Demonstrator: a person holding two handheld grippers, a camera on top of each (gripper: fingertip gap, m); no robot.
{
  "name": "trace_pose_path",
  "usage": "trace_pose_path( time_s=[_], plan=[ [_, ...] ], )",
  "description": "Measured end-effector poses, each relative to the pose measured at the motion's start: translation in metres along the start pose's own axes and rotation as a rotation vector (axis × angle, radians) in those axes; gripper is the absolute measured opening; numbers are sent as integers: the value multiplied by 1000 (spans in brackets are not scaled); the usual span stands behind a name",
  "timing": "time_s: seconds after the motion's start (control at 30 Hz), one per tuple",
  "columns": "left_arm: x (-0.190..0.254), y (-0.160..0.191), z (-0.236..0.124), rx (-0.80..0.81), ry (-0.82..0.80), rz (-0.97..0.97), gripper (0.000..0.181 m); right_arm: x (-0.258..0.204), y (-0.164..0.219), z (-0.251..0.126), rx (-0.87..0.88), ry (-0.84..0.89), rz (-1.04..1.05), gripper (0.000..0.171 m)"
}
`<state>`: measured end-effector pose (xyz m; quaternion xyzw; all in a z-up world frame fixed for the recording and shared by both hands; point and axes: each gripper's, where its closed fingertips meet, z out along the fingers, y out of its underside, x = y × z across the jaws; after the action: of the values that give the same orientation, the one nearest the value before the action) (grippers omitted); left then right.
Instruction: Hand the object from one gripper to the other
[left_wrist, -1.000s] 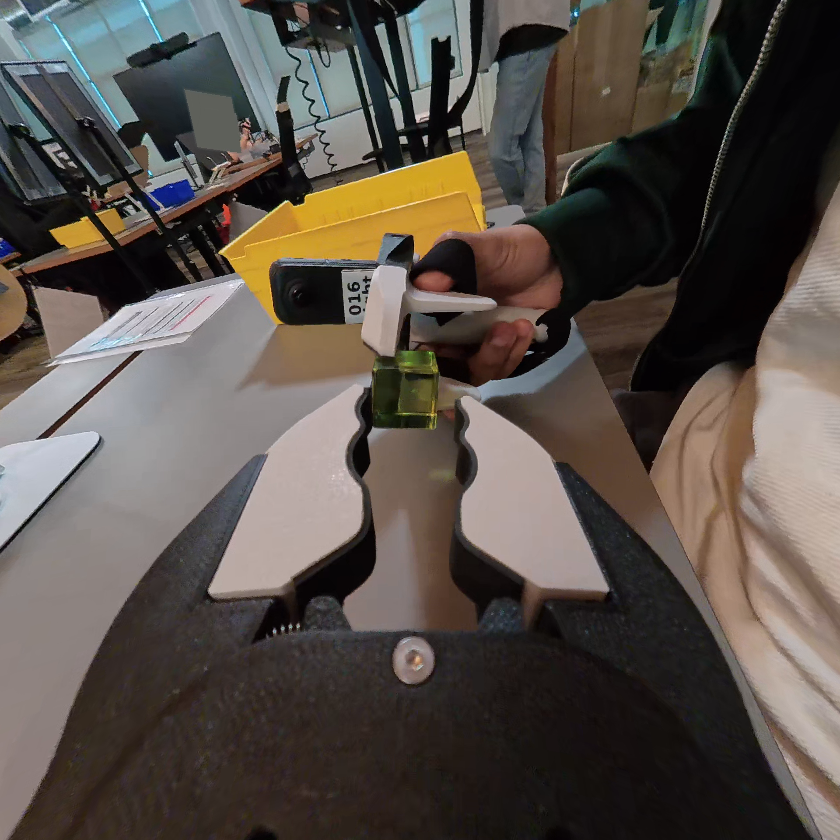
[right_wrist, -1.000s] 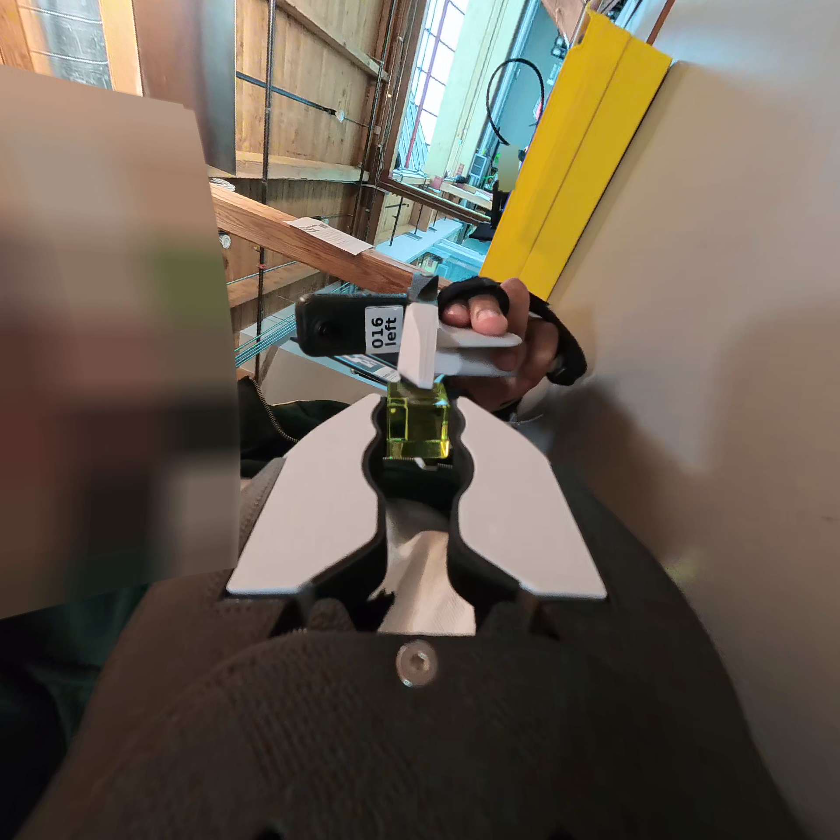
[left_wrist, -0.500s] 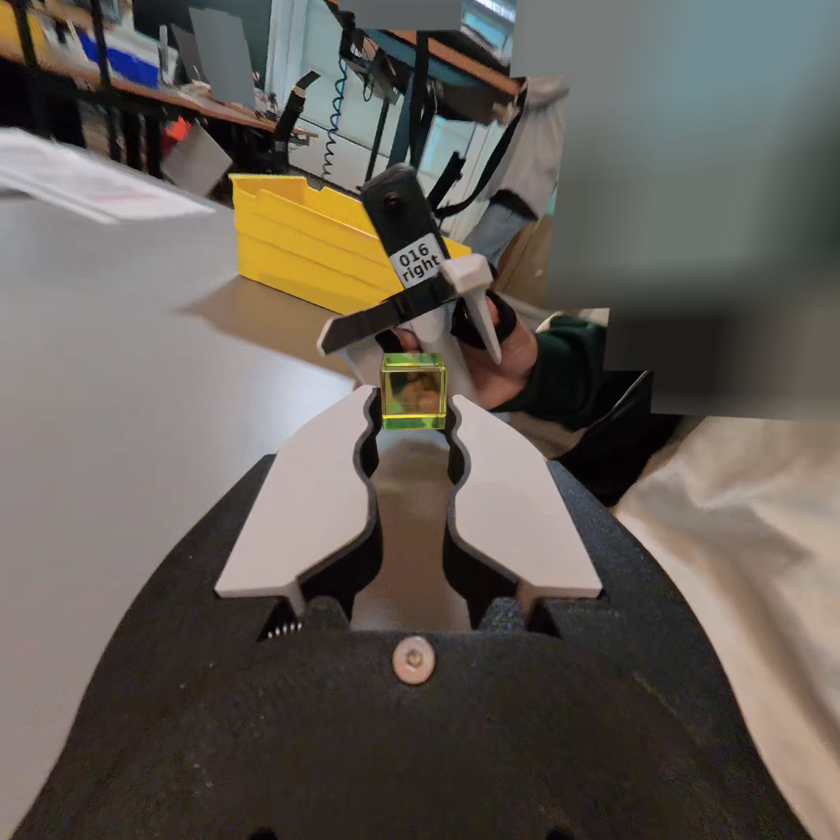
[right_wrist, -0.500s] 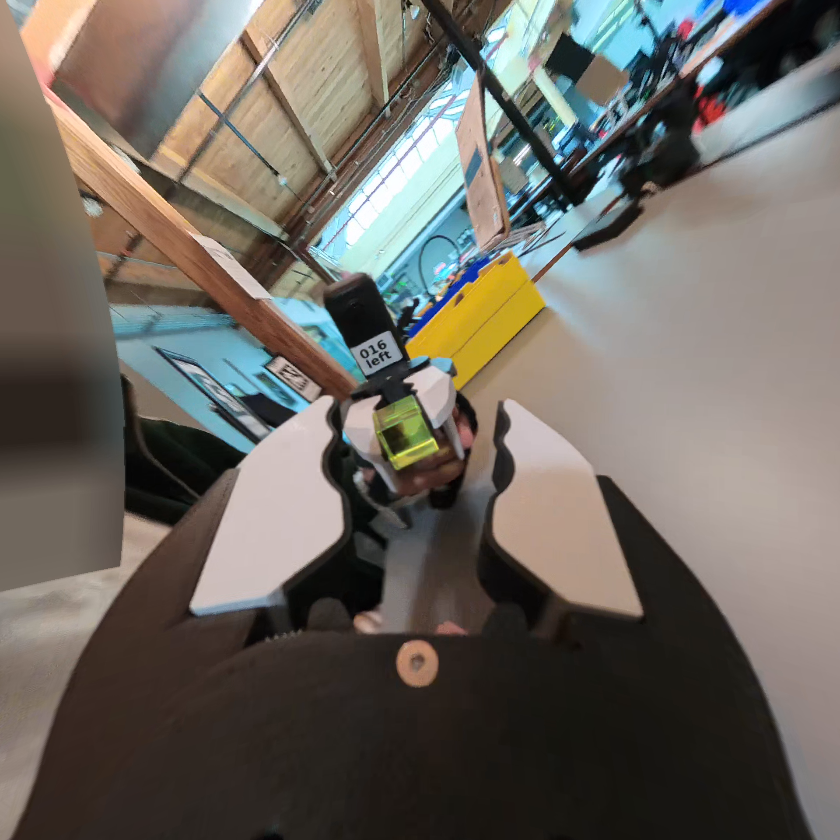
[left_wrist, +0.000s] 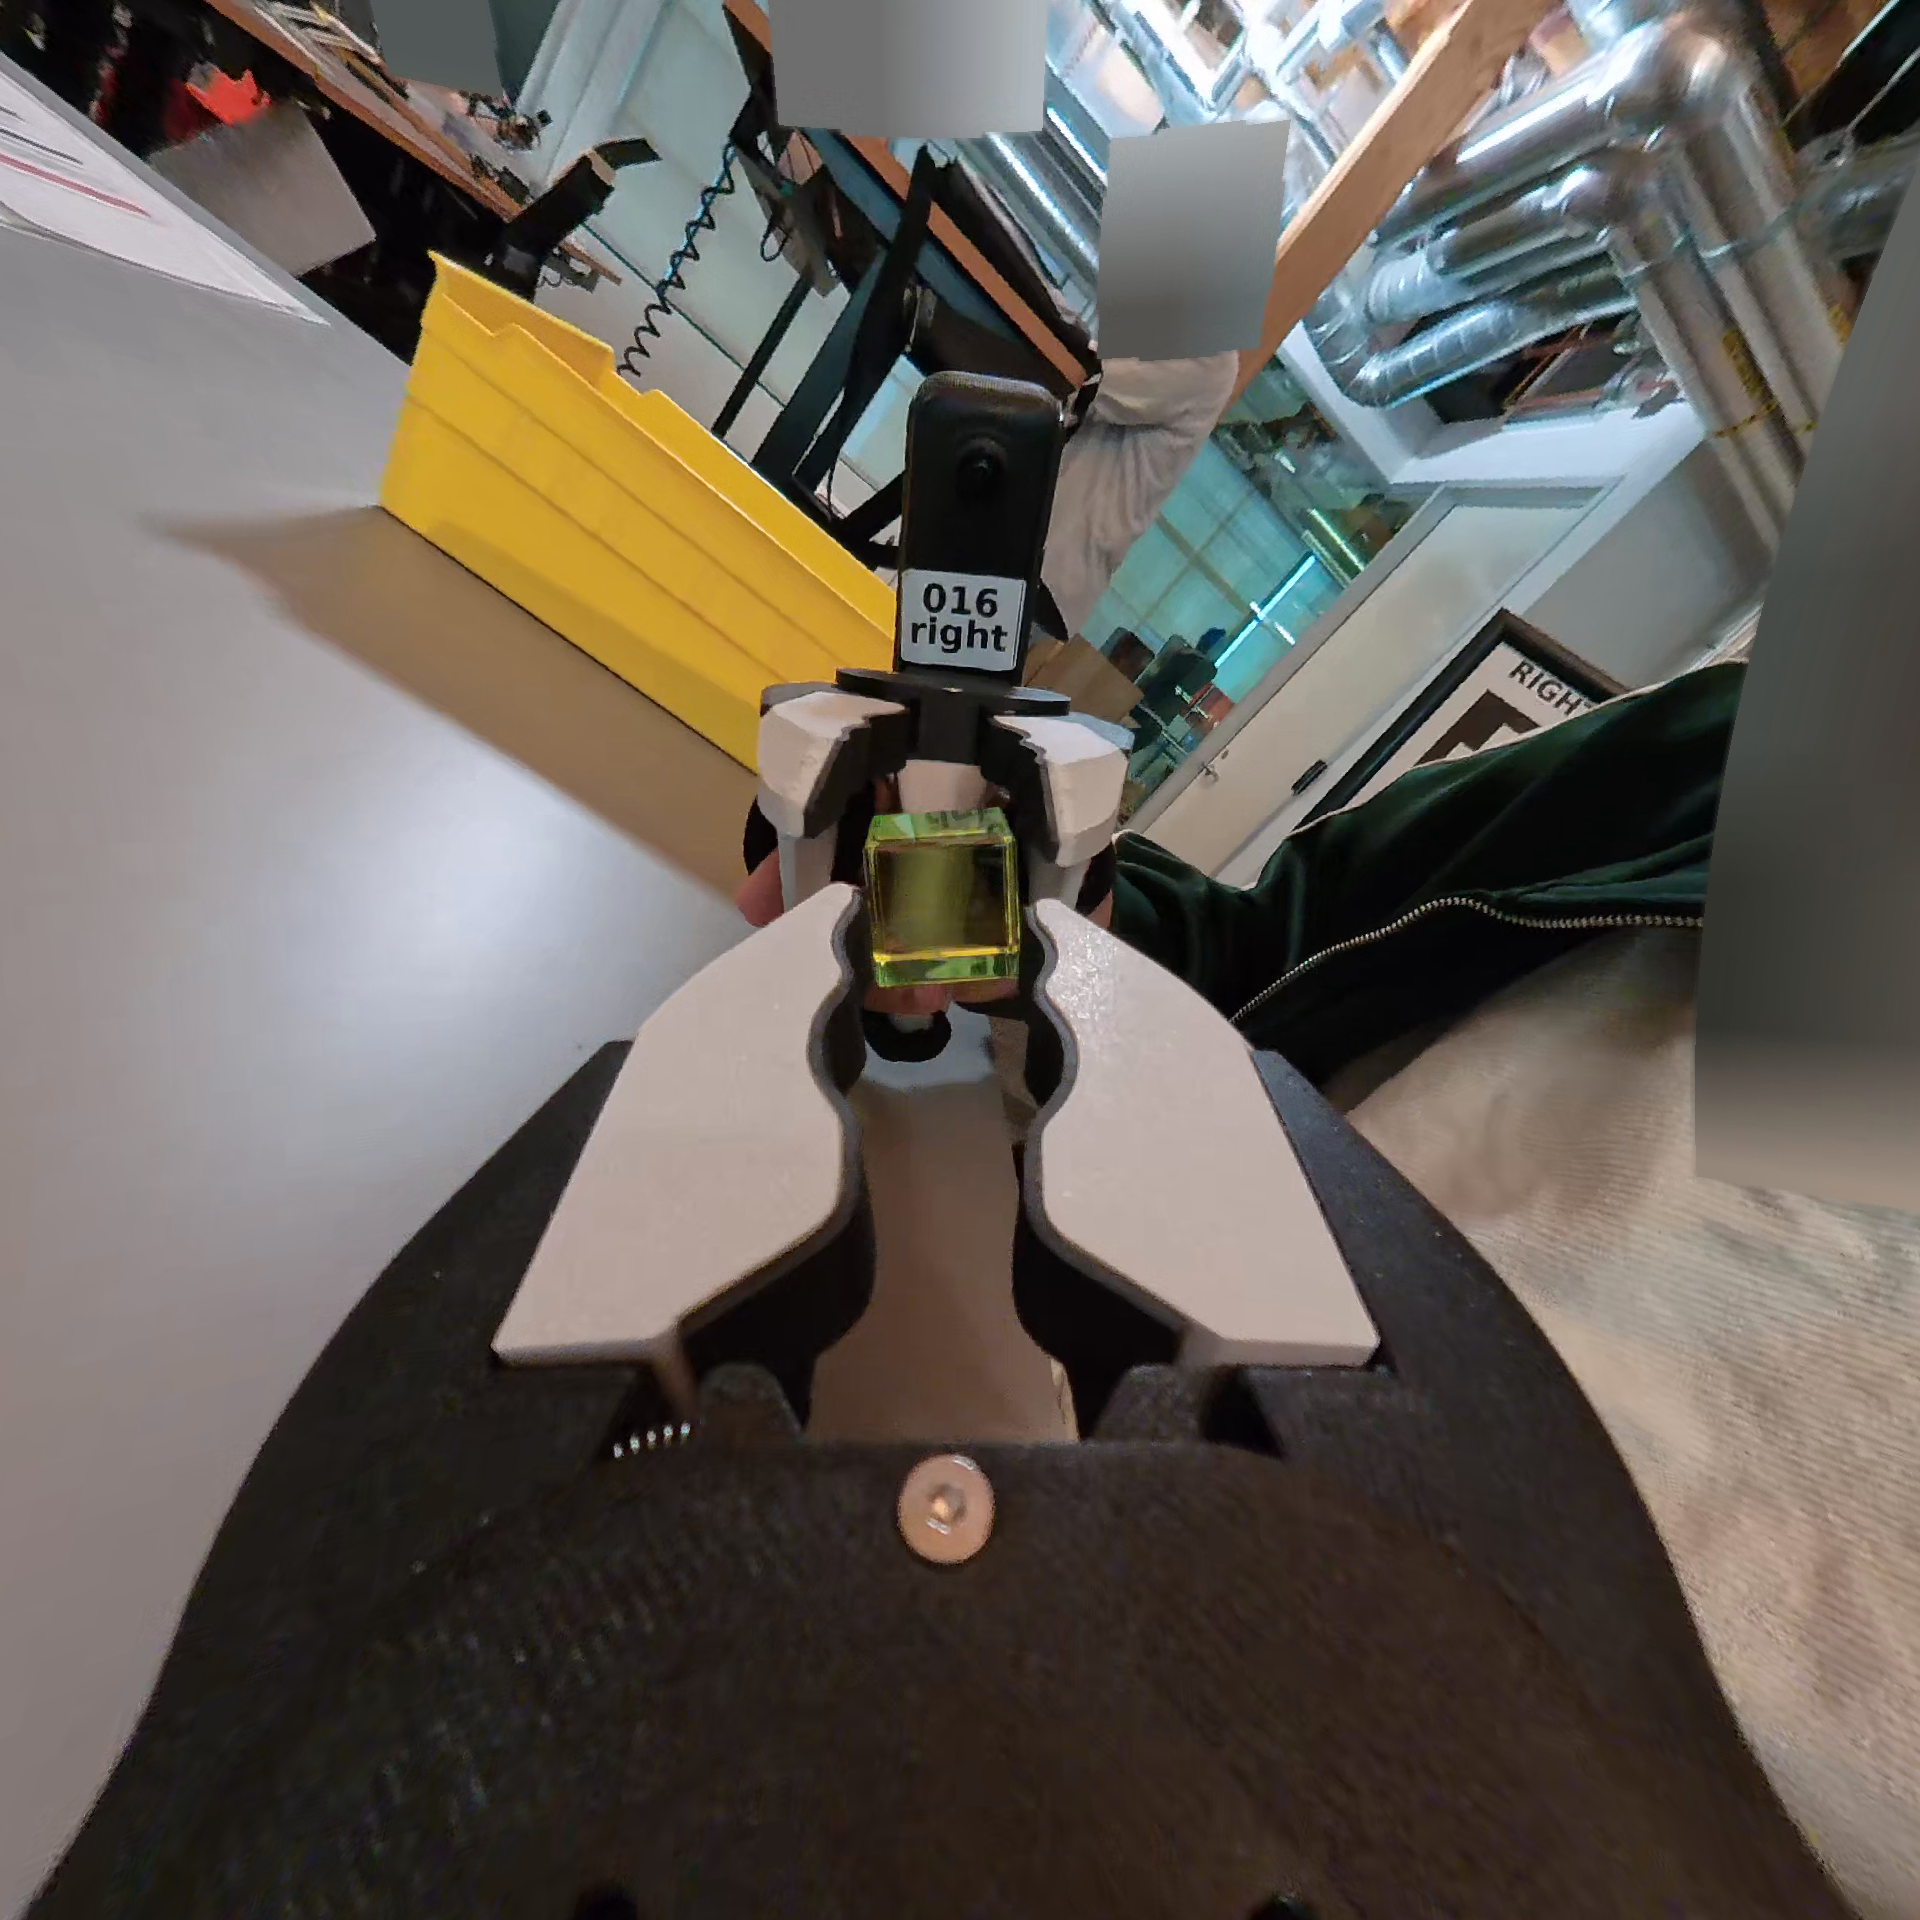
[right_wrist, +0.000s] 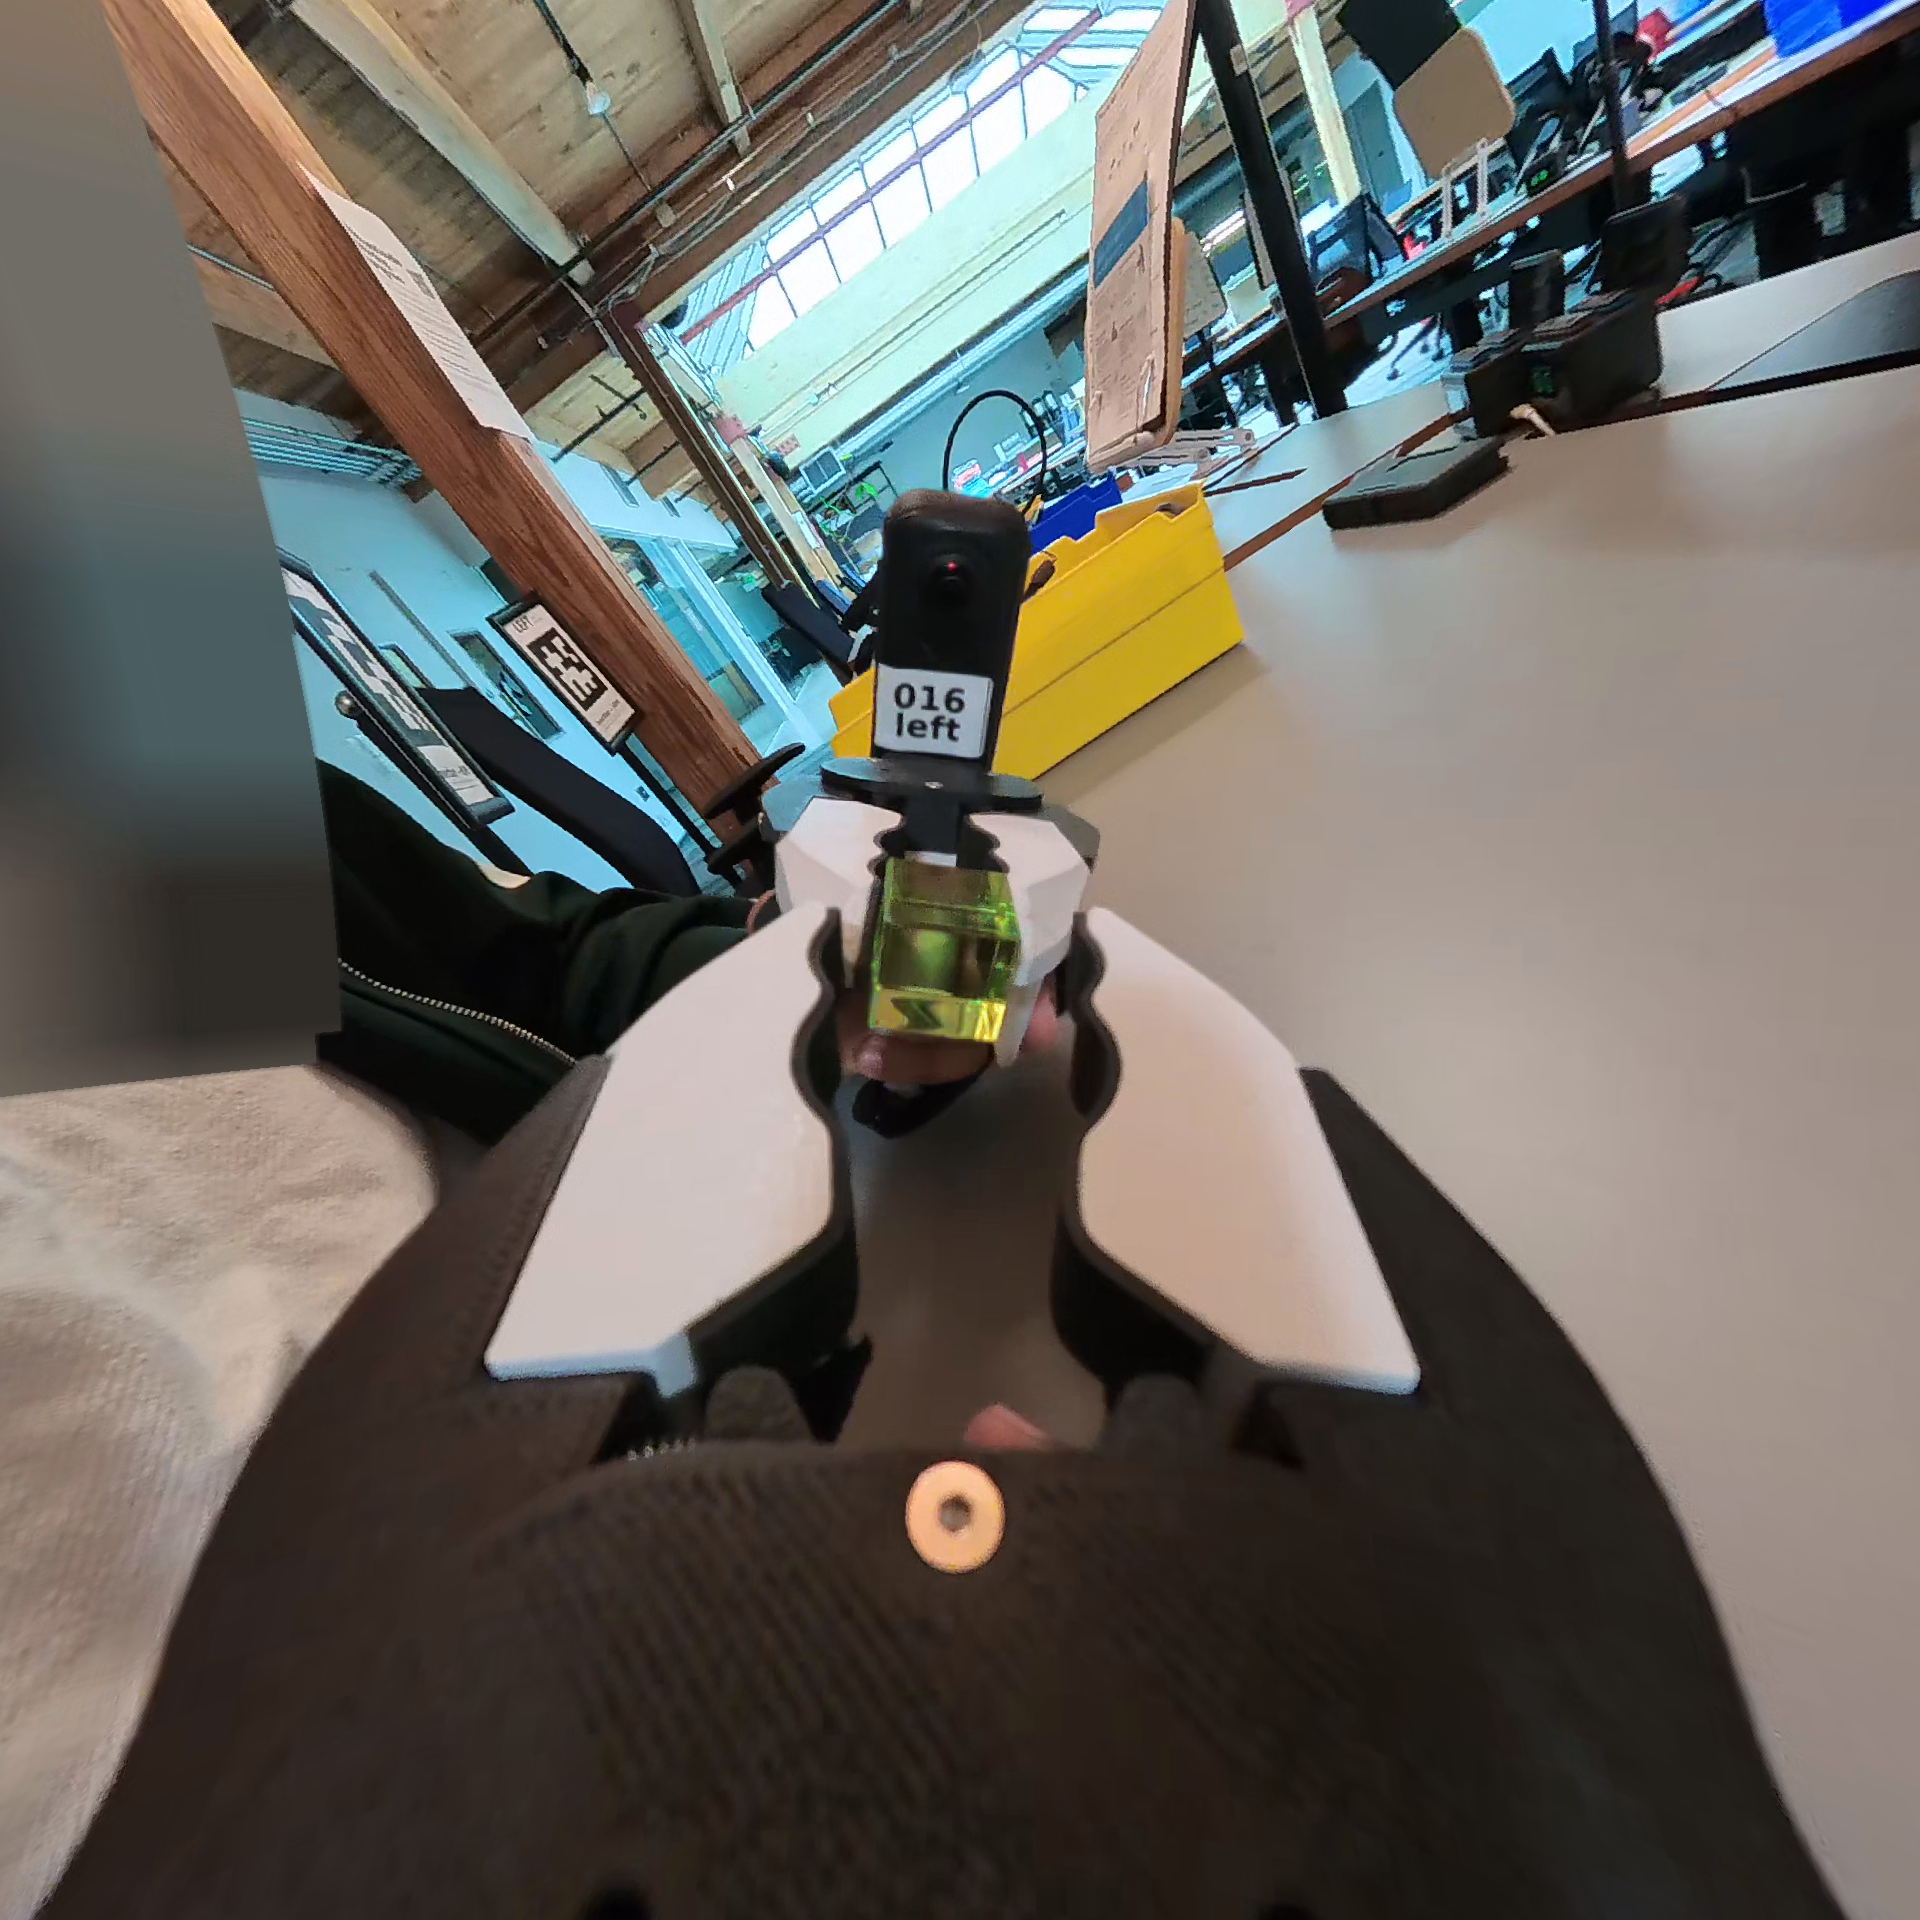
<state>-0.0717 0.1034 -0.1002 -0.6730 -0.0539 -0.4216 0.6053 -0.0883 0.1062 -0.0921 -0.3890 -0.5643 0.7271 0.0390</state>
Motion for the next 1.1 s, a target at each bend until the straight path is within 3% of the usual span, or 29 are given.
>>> trace_pose_path(
  time_s=[0.23, 0.87, 1.1],
  plan=[
    [-2, 2, 1, -11, -20, 20, 25, -1, 4, 2, -17, -12, 50, 26],
    [-3, 4, 2, -25, -27, 56, 31, 3, 0, -4, -26, 26, 58, 26],
    [-30, 8, -9, -58, -137, -135, 39, 23, 14, -10, -250, 275, -250, 26]
  ],
)
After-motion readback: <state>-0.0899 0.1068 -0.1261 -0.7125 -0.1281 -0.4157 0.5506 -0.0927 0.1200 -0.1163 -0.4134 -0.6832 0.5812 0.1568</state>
